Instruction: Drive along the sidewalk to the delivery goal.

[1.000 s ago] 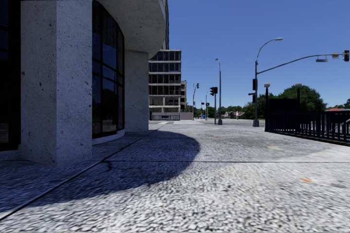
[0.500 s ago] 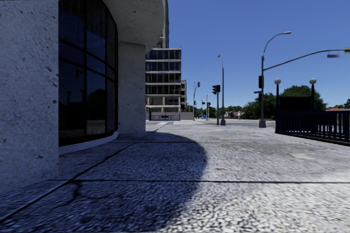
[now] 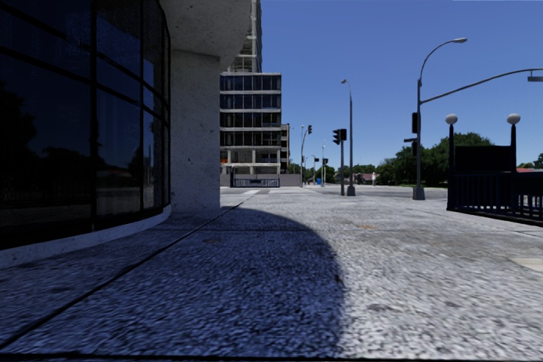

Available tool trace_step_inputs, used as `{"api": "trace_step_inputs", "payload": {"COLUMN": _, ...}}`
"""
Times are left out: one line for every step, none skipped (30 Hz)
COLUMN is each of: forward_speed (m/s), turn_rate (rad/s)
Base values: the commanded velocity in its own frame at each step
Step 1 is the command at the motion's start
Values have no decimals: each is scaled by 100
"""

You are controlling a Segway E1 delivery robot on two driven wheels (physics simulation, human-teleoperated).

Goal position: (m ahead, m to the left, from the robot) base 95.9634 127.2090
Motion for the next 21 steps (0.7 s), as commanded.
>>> {"api": "trace_step_inputs", "payload": {"forward_speed": 200, "turn_rate": 0}}
{"api": "trace_step_inputs", "payload": {"forward_speed": 200, "turn_rate": 0}}
{"api": "trace_step_inputs", "payload": {"forward_speed": 200, "turn_rate": 0}}
{"api": "trace_step_inputs", "payload": {"forward_speed": 200, "turn_rate": 0}}
{"api": "trace_step_inputs", "payload": {"forward_speed": 200, "turn_rate": 0}}
{"api": "trace_step_inputs", "payload": {"forward_speed": 200, "turn_rate": 0}}
{"api": "trace_step_inputs", "payload": {"forward_speed": 200, "turn_rate": 0}}
{"api": "trace_step_inputs", "payload": {"forward_speed": 200, "turn_rate": 0}}
{"api": "trace_step_inputs", "payload": {"forward_speed": 200, "turn_rate": 0}}
{"api": "trace_step_inputs", "payload": {"forward_speed": 200, "turn_rate": 0}}
{"api": "trace_step_inputs", "payload": {"forward_speed": 200, "turn_rate": 0}}
{"api": "trace_step_inputs", "payload": {"forward_speed": 200, "turn_rate": 0}}
{"api": "trace_step_inputs", "payload": {"forward_speed": 200, "turn_rate": 0}}
{"api": "trace_step_inputs", "payload": {"forward_speed": 200, "turn_rate": 0}}
{"api": "trace_step_inputs", "payload": {"forward_speed": 200, "turn_rate": 0}}
{"api": "trace_step_inputs", "payload": {"forward_speed": 200, "turn_rate": 0}}
{"api": "trace_step_inputs", "payload": {"forward_speed": 200, "turn_rate": 0}}
{"api": "trace_step_inputs", "payload": {"forward_speed": 200, "turn_rate": 0}}
{"api": "trace_step_inputs", "payload": {"forward_speed": 200, "turn_rate": 0}}
{"api": "trace_step_inputs", "payload": {"forward_speed": 200, "turn_rate": 0}}
{"api": "trace_step_inputs", "payload": {"forward_speed": 200, "turn_rate": 0}}
